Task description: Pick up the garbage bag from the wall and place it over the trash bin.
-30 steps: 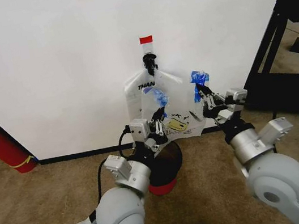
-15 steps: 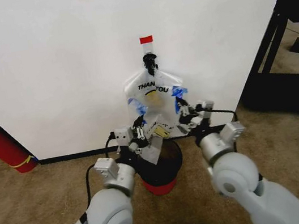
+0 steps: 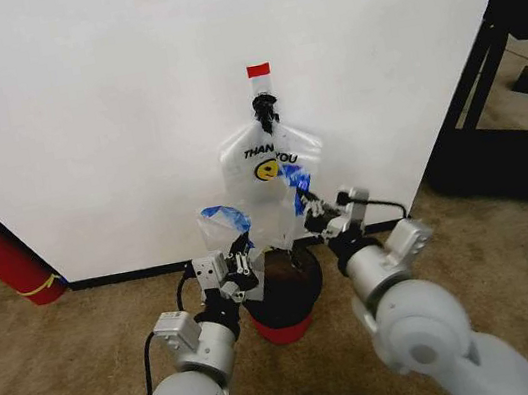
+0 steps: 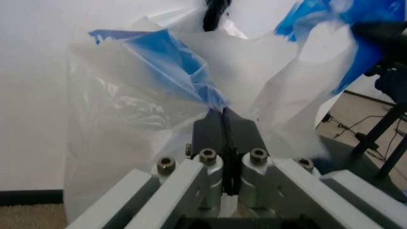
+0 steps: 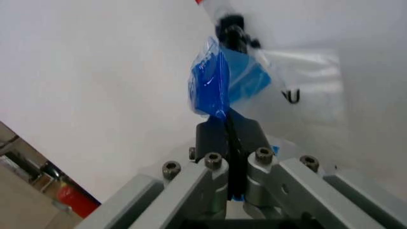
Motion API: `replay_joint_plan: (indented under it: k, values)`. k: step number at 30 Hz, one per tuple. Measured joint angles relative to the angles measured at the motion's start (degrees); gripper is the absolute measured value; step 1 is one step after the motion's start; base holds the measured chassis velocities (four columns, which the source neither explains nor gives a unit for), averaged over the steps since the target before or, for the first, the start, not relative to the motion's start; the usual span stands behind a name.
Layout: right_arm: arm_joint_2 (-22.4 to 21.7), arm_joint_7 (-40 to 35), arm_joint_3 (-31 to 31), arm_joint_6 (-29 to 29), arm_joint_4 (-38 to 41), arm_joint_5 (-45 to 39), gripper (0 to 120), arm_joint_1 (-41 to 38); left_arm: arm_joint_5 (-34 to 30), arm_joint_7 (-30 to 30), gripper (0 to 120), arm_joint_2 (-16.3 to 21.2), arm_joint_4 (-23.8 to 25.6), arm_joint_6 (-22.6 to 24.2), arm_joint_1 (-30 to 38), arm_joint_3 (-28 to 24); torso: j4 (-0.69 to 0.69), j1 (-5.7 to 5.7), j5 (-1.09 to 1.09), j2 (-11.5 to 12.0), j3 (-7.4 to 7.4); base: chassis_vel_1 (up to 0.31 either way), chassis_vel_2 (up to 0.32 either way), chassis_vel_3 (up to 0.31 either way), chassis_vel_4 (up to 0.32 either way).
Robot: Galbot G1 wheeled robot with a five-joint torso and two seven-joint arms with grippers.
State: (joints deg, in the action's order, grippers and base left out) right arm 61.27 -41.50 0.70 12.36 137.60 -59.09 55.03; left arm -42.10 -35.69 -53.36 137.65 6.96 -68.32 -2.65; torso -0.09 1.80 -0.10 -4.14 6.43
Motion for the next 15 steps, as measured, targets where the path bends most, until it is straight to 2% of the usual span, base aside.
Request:
replay_joint_plan:
  k: [3,7,15]
  values:
    - [-1.9,-1.2,0.8,0.0,1.5,-3.2,0,-0.9,-0.2,-0.2,0,0.1,0.9,0.5,-0.1,0.1,0.0,0.0,0.0,0.0,0.0,0.0,0.0,0.0,0.0]
    - [-1.9,-1.9,0.8,0.0,1.7,-5.0,0,-1.0,-0.8,-0.4,0,0.2,2.0,0.9,-0.9,0.9,0.0,0.0,0.0,0.0,0.0,0.0,0.0,0.0,0.0]
    - [2.7,-4.6,-2.1,0.2,-1.8,-8.3,0,-2.7,-1.2,-0.8,0,0.5,2.3,1.1,-3.3,4.0,0.01,0.0,-0.01,0.0,0.0,0.0,0.0,0.0,0.0]
